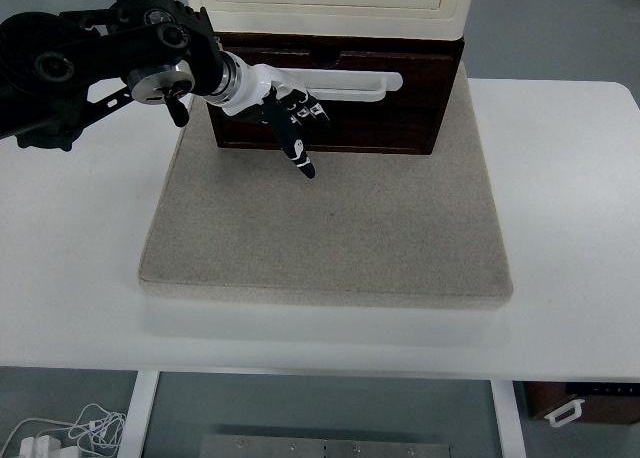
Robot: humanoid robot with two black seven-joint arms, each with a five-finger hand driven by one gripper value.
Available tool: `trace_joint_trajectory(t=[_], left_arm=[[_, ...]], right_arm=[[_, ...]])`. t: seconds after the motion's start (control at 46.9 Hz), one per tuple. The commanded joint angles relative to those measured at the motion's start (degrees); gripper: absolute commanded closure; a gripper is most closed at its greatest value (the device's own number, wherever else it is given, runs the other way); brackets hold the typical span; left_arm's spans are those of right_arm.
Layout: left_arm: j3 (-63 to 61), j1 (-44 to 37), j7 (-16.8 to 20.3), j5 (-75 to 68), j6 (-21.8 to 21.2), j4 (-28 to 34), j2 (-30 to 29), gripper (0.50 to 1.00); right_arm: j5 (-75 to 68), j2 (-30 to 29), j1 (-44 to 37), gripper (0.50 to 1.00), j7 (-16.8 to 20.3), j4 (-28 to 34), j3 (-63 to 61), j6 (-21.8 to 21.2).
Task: Close drawer under combined cabinet
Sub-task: 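Push the drawer front with the left hand toward the cabinet, then lift the left hand up and away from the closed drawer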
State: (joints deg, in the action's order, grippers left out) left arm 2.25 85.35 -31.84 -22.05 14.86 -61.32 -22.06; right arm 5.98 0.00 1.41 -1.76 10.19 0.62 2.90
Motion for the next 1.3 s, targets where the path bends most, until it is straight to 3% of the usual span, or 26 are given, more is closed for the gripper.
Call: trace_joint_trajectory(t=[0.0, 0.427, 0.682, 0.874, 0.981, 1.152, 1.28], left_arm=[[0.2, 0.0, 0.1, 0.0, 0.0, 0.8, 0.0, 0.500], [2.9, -0.4, 0.2, 0.2, 1.4, 0.3, -0.3, 0.500], [10.7, -0.9, 2.0, 1.0, 10.4, -3.4, -0.7, 0.500], [25.2, -4.8, 4.1, 1.2, 16.6, -3.5, -0.4, 0.500], [33.7, -6.1, 4.6, 1.1, 16.8, -3.5, 0.0, 0.500], [45.8, -6.2, 9.6, 1.3, 16.3, -3.3, 0.0, 0.500], [55.0, -5.7, 10.6, 1.3, 15.5, -3.3, -0.1, 0.500]], right_arm=[[0.0, 0.0, 0.0, 0.548, 0.0, 0.0, 0.0, 0.0], [0.0, 0.0, 0.0, 0.548, 0.0, 0.0, 0.0, 0.0], [0.0, 0.0, 0.0, 0.548, 0.0, 0.0, 0.0, 0.0], [0.0, 0.0, 0.0, 0.548, 0.0, 0.0, 0.0, 0.0], [0.0, 0.0, 0.0, 0.548, 0.0, 0.0, 0.0, 0.0], [0.0, 0.0, 0.0, 0.548, 0.0, 0.0, 0.0, 0.0], [0.0, 0.0, 0.0, 0.548, 0.0, 0.0, 0.0, 0.0]])
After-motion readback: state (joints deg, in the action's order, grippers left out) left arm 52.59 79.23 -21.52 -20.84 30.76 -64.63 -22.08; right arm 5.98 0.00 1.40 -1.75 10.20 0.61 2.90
